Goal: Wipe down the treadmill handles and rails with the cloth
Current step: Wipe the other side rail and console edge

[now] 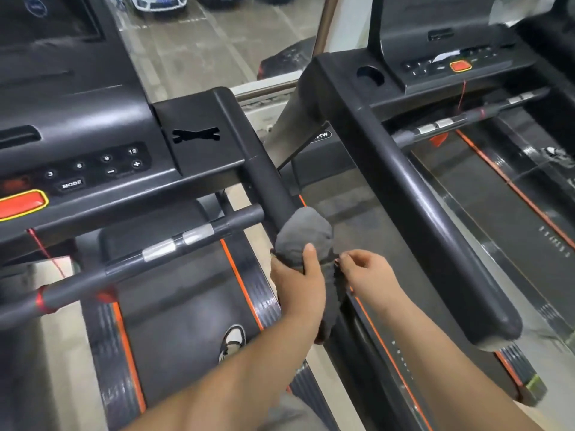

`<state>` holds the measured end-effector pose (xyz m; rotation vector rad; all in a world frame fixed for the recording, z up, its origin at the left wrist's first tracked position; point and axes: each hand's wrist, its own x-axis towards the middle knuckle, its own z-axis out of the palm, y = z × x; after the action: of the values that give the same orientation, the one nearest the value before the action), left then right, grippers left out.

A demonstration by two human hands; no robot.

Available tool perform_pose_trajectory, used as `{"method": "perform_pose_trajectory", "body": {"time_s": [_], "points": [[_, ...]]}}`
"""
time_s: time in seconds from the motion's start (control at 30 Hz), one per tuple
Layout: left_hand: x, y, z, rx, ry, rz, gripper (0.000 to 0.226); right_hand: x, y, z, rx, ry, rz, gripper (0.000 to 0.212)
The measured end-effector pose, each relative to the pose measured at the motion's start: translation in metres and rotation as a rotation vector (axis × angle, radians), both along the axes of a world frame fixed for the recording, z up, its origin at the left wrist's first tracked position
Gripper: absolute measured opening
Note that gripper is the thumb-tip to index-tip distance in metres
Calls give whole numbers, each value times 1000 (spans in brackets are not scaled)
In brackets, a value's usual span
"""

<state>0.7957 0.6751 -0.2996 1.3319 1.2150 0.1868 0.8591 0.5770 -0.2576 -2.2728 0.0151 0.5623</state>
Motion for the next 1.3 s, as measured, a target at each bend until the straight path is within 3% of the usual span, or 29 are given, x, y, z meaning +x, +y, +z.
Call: {"method": "perform_pose_trajectory", "body": {"time_s": [0.1, 0.23, 0.4, 0.47, 0.57, 0.73, 0.8, 0.93, 1.03, 1.13, 1.3], "points": [[-23, -26, -1, -44, 53, -92, 82, -8, -13, 0, 3, 27, -22, 27], [5, 12, 6, -82, 64, -122, 73, -17, -33, -3, -43, 21, -34, 27], [36, 72, 16, -122, 41, -129, 93, -44, -58, -7, 2, 31, -74, 12], [34, 65, 18, -127, 6, -76, 91, -55, -71, -6, -12, 23, -71, 10], [0, 8, 17, 82, -61, -56, 82, -77, -100, -9, -2, 27, -95, 38], [-95, -110, 10, 228, -65, -276, 113, -105, -140, -16, 3, 33, -182, 54], [-101, -115, 6, 223, -58, -339, 111, -114, -152, -17, 38, 43, -212, 51], [-49, -54, 9, 262, 27, -319, 91, -134, -170, -20, 161, 79, -347, 19], [-10, -14, 13, 284, 103, -284, 86, -146, -180, -18, 177, 85, -336, 22], [-13, -31, 14, 559, 136, -360, 86, -157, -191, -15, 164, 42, -278, 36], [-97, -117, 14, 1125, 35, -869, 66, -167, -201, -16, 201, 45, -326, 41]]}}
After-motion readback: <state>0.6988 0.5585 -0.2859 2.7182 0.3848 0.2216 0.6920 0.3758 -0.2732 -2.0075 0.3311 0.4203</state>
